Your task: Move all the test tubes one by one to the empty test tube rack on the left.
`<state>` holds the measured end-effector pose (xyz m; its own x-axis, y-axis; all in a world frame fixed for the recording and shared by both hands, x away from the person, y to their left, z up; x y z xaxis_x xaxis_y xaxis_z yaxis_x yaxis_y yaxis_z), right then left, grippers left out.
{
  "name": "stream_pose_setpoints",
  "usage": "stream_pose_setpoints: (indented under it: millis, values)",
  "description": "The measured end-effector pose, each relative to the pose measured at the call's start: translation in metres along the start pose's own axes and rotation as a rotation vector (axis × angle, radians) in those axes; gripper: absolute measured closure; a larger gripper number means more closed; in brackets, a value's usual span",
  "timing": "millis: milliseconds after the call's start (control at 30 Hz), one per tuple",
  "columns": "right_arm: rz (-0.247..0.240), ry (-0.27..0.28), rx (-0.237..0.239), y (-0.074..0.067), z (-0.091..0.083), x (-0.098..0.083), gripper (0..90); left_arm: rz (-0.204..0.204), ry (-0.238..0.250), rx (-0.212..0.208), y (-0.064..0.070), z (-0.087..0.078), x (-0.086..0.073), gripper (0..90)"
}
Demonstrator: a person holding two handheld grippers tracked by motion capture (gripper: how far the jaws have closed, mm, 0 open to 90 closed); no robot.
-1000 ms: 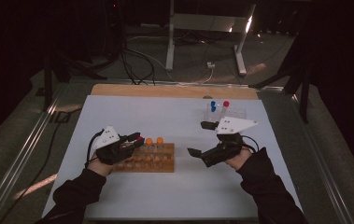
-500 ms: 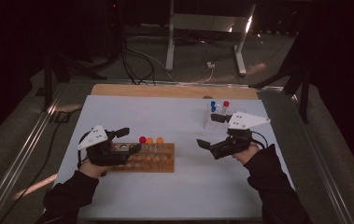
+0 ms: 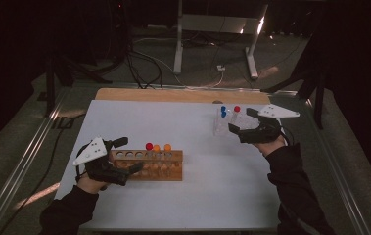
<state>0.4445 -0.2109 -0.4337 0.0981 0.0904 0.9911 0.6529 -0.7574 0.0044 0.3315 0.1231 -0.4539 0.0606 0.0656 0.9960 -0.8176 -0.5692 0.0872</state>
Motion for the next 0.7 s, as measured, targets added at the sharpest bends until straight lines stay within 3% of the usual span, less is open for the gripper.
stream_pose_setpoints:
  millis: [133,300,367,467,567,700]
  values:
    - [0.011,-0.02,-0.083,0.024,0.006,-0.016,8.2,0.002,0.009,0.0,0.0,-0.001,0.0,0.6]
    - [0.022,-0.041,-0.151,0.046,0.014,-0.037,18.8,0.0,0.019,-0.005,0.0,-0.001,0.001,0.6]
    - [0.042,-0.038,-0.166,0.051,0.018,-0.044,24.3,-0.001,0.022,-0.005,-0.001,-0.002,0.001,0.6]
    - [0.035,-0.046,-0.195,0.057,0.023,-0.053,32.2,-0.002,0.028,-0.004,-0.001,-0.002,0.002,0.6]
    - [0.059,-0.072,-0.189,0.059,0.029,-0.062,43.8,-0.003,0.029,-0.005,-0.001,-0.002,0.001,0.6]
    - [0.079,-0.091,-0.215,0.065,0.035,-0.069,50.4,-0.003,0.024,-0.01,-0.001,-0.002,0.0,0.6]
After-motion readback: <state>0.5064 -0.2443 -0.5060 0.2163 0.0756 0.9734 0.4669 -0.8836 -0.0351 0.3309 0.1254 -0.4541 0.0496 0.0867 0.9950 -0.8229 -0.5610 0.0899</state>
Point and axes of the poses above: each handheld gripper's, and its own axes: z roughly forward along the jaws, x roughly out of its top, y roughly to its right, the point moved 10 cm from there along z, roughly forward along the jaws, and after that the axes turned 15 degrees about y, right-handed, at the moved point
